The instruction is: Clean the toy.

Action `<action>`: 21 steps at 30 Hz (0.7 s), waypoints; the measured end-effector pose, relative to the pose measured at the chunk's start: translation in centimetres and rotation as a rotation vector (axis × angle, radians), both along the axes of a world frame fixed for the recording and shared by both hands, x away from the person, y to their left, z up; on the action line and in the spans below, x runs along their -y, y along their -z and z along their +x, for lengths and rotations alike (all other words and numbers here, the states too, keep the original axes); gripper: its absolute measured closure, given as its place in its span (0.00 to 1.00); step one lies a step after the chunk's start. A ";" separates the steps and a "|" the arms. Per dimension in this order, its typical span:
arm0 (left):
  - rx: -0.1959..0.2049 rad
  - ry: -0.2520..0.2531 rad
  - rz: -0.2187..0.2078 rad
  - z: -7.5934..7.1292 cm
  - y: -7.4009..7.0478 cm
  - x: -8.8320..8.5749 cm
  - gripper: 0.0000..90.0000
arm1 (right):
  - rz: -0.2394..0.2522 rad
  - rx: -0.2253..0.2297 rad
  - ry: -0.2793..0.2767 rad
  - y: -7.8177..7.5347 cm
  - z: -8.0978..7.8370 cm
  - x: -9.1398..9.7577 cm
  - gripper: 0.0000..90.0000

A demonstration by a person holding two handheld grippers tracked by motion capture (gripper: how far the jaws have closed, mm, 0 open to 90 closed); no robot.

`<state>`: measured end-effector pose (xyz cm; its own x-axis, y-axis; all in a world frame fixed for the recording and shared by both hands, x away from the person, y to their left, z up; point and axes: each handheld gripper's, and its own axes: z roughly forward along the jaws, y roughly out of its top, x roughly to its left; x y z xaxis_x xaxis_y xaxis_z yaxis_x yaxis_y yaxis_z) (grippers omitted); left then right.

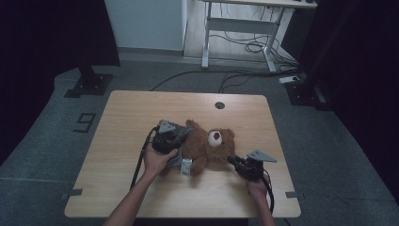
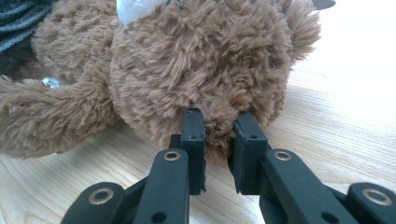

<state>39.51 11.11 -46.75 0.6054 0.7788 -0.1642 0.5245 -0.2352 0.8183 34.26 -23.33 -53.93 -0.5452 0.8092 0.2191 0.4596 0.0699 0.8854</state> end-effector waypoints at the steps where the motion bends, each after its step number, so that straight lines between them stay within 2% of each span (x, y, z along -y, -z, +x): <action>1: 0.006 -0.021 0.034 -0.2 -0.1 -0.5 0.85 | -0.002 0.001 -0.001 0.0 0.0 0.0 0.86; 3: -0.002 -0.050 0.058 -0.2 0.0 -1.3 0.85 | -0.007 -0.001 0.000 0.0 0.0 0.0 0.86; 5: -0.038 -0.071 0.047 0.1 0.7 -2.4 0.85 | -0.010 -0.002 0.001 0.0 -0.1 0.0 0.86; 6: -0.038 -0.071 0.047 0.1 0.7 -2.4 0.85 | -0.009 -0.002 0.001 0.0 0.0 0.0 0.86; 7: -0.078 -0.077 0.026 0.2 1.9 -3.3 0.85 | -0.009 -0.002 0.001 0.0 0.0 0.0 0.86; 8: -0.078 -0.077 0.026 0.2 1.9 -3.3 0.85 | -0.009 -0.002 0.001 0.0 0.0 0.0 0.86; 9: -0.100 -0.074 0.020 0.3 2.8 -3.9 0.85 | -0.007 -0.005 0.001 0.0 0.0 0.0 0.86; 12: -0.112 -0.077 0.015 0.3 3.3 -4.3 0.85 | -0.008 -0.005 0.001 0.1 0.1 -0.1 0.86; 13: -0.120 -0.078 0.035 0.3 3.7 -4.6 0.85 | -0.009 -0.006 0.000 0.1 0.0 -0.1 0.86; 14: -0.120 -0.078 0.035 0.3 3.7 -4.6 0.85 | -0.009 -0.006 0.000 0.1 0.0 -0.1 0.86; 19: -0.171 -0.114 0.067 0.3 4.5 -6.0 0.85 | -0.011 -0.008 -0.002 0.1 0.0 0.0 0.86; 21: -0.164 -0.118 0.065 0.0 4.2 -6.4 0.85 | -0.013 -0.009 -0.001 0.1 0.0 0.0 0.86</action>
<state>39.55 17.54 -50.93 0.4788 0.8548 -0.2004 0.6763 -0.2135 0.7051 34.28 -23.34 -54.03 -0.5444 0.8112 0.2137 0.4674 0.0817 0.8803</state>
